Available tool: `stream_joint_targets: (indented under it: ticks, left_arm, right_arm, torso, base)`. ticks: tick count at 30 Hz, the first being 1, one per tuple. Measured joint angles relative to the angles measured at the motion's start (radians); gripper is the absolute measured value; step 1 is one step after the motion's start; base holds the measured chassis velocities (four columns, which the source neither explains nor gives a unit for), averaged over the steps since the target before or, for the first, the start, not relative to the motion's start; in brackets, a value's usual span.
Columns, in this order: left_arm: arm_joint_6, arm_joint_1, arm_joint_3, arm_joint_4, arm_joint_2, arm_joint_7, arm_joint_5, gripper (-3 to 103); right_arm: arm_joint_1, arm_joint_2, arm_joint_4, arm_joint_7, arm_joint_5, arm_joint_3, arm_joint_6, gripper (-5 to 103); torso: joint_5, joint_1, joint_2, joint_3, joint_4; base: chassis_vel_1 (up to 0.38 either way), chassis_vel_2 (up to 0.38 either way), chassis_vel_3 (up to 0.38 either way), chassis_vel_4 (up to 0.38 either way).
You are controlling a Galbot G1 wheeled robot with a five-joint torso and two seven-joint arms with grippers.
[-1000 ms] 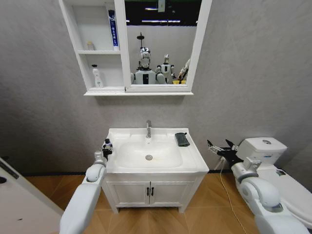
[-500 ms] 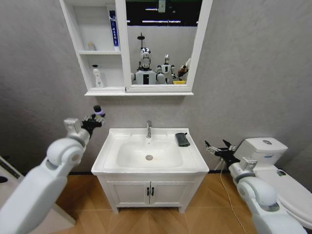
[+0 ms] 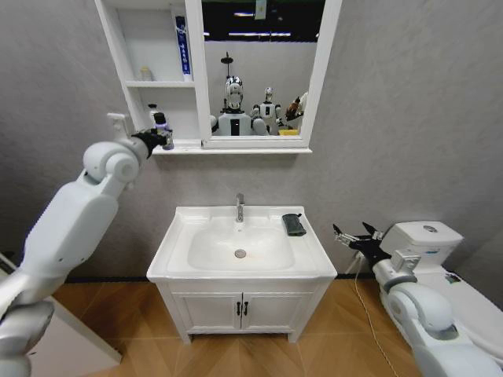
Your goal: Move facial cleanser and shampoo from washbasin to cabinet, then wipe washbasin with towel.
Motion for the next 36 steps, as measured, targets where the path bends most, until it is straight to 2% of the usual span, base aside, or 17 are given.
stream_joint_targets:
  ticks: [2,3,5,8,14,21,29,36]
  left_arm:
    - [-0.012,-0.088,0.025,0.123,-0.076,0.045,0.059,43]
    - [-0.012,-0.088,0.025,0.123,-0.076,0.045,0.059,43]
    - [-0.019,-0.124,0.027,0.218,-0.13,0.079,0.115,43]
    - [-0.02,-0.136,0.027,0.278,-0.16,0.093,0.14,43]
    - [-0.004,-0.156,0.029,0.354,-0.186,0.111,0.172,43]
    - [0.011,-0.222,0.032,0.483,-0.247,0.169,0.232,43]
    - [0.031,-0.257,0.054,0.56,-0.273,0.215,0.252,43]
    - [0.03,-0.26,0.051,0.611,-0.296,0.228,0.27,43]
  right_arm:
    - [-0.005,0.002,-0.004,0.0,0.001,0.007,0.007,100]
    - [-0.005,0.002,-0.004,0.0,0.001,0.007,0.007,100]
    - [-0.011,0.004,-0.003,0.0,0.002,0.014,0.011,100]
    - [-0.015,0.005,0.001,0.0,0.003,0.021,0.013,100]
    - [-0.015,0.003,0.001,0.001,0.005,0.023,0.015,100]
    - [-0.015,0.003,0.001,0.005,0.008,0.025,0.015,100]
    - [-0.017,0.008,0.002,0.006,0.007,0.027,0.016,100]
    - [-0.012,0.007,0.0,0.007,0.006,0.027,0.017,100]
  torso:
    - [0.0001,0.0,0.0,0.0,-0.0001]
    - [0.0001,0.0,0.0,0.0,-0.0001]
    - [-0.0001,0.0,0.0,0.0,-0.0002]
    - [-0.0002,0.0,0.0,0.0,-0.0002]
    - [-0.0004,0.0,0.0,0.0,0.0003]
    - [-0.0002,0.0,0.0,0.0,-0.0001]
    - [-0.0002,0.0,0.0,0.0,0.0001]
    - [-0.0003,0.0,0.0,0.0,0.0001]
  base:
    - [0.0,0.0,0.0,0.0]
    - [0.0,0.0,0.0,0.0]
    - [0.0,0.0,0.0,0.0]
    - [0.0,0.0,0.0,0.0]
    - [0.0,0.0,0.0,0.0]
    - [0.0,0.0,0.0,0.0]
    - [0.0,0.0,0.0,0.0]
    - [0.0,0.0,0.0,0.0]
